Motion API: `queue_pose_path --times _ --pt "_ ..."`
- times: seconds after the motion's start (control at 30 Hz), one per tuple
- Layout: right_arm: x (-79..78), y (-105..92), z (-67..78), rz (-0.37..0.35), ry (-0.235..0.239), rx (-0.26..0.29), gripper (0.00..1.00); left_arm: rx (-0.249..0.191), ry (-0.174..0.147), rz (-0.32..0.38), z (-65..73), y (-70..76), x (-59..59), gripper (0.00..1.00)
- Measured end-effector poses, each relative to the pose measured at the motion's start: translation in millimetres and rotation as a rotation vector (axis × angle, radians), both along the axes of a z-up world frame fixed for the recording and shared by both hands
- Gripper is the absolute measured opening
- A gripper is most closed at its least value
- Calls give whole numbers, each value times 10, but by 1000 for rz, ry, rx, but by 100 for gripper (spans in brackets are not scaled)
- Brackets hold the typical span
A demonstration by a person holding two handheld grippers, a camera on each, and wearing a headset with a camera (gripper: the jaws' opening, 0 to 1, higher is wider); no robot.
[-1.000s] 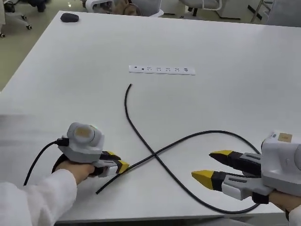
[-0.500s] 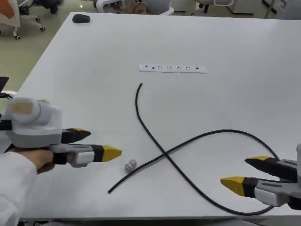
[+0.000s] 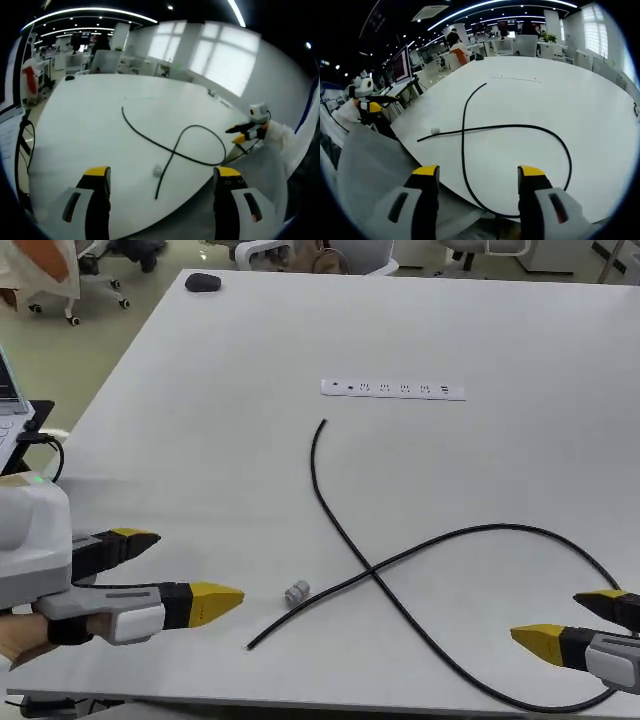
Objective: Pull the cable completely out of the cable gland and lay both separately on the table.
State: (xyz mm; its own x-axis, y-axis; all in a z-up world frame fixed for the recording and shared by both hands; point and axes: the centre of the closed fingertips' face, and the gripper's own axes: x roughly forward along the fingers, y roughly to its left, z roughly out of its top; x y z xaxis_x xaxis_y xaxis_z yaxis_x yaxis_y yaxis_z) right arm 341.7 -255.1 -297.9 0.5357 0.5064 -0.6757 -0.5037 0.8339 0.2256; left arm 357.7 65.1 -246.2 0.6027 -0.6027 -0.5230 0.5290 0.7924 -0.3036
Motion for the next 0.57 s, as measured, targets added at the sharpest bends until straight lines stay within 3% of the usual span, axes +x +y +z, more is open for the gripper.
queue_pose_path --times 0.27,0.57 --pt "-59 -8 -47 3 13 -14 65 -25 -4 1 18 -82 38 85" --pt "-95 -5 -105 4 34 -22 64 -56 16 -7 -27 -205 36 83"
